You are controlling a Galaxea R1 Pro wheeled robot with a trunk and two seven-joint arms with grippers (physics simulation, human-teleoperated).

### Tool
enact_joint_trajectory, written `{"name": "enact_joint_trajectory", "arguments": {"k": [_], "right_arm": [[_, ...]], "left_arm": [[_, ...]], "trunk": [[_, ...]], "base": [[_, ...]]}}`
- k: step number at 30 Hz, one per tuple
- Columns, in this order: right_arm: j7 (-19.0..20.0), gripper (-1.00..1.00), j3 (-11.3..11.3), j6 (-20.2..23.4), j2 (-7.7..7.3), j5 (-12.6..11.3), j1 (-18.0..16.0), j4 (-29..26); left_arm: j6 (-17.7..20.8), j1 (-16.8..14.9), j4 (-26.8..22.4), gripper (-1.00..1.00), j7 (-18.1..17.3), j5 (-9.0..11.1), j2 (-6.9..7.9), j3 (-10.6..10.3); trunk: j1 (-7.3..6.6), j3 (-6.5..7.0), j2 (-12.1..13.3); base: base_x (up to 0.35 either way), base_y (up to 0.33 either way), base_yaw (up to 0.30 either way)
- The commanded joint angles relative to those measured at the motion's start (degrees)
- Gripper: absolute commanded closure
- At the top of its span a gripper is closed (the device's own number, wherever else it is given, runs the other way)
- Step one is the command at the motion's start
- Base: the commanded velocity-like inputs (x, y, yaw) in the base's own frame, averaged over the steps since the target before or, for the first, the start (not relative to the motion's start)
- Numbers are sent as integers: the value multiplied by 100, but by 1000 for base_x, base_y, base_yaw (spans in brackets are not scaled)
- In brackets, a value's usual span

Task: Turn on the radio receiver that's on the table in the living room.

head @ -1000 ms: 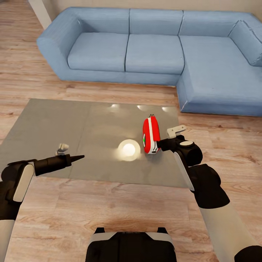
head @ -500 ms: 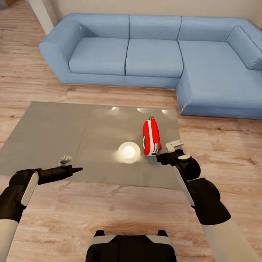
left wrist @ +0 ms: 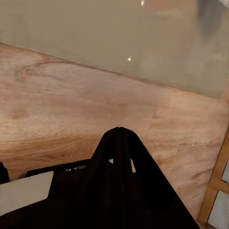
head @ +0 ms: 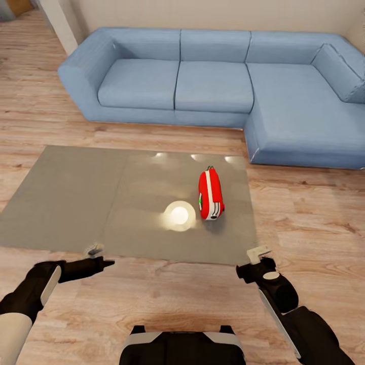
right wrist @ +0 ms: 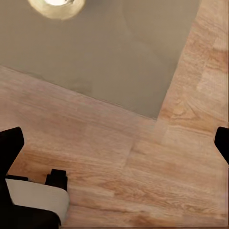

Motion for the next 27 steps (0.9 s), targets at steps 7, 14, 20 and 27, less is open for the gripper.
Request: {"name": "enact_joint_trajectory", "arguments": {"k": [7,14,20,27], "right_arm": [[-185,-100,-1,-353,-155,1,775,2],[-363,-100,-1,-974,-272,-14,1832,67],[-428,-100,6,-2040,-275,-116,2570,1056],[-419,-100,25,-3327,-238,-880,2831,2599]], "left_arm": [[-905,0,1354,100,-5,-52,13,-15],[-2167,0,3167,100,1,-56,-8,-495],[-3287,15,4285,100,36,-132,-86,-627],[-3526,209,4390,100,466,-513,-379,-636]], "trunk": [[1,65,0],[1,129,0],[1,184,0],[1,248,0]], "base": [[0,0,0],[0,0,0],[0,0,0],[0,0,0]]}}
